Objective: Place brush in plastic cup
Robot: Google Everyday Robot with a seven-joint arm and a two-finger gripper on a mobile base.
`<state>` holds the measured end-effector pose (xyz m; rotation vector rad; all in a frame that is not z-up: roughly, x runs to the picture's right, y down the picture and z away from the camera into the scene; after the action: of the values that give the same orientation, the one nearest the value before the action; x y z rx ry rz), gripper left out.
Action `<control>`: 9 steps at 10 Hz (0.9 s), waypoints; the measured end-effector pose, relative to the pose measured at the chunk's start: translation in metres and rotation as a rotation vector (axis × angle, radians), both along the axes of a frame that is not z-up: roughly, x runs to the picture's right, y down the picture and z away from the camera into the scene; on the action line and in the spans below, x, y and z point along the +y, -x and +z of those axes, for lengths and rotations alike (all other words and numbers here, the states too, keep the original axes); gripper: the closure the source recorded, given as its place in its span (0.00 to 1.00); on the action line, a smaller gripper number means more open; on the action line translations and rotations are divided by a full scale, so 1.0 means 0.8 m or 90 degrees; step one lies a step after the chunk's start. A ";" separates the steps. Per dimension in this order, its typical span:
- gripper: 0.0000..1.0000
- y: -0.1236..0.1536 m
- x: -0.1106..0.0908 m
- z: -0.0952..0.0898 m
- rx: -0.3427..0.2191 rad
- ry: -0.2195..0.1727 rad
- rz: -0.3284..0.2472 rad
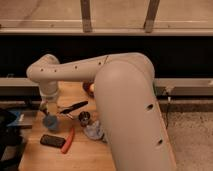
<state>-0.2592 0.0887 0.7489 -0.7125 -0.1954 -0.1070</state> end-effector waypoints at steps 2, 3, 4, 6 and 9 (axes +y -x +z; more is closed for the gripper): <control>1.00 0.001 0.011 0.001 0.012 0.014 -0.006; 1.00 0.007 0.018 0.001 0.015 0.020 -0.007; 1.00 0.010 0.024 0.001 0.021 0.026 -0.006; 1.00 0.008 0.034 0.004 0.037 0.036 0.005; 1.00 0.013 0.050 0.010 0.047 0.054 0.019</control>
<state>-0.2697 0.1289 0.7566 -0.7966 -0.1407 -0.0447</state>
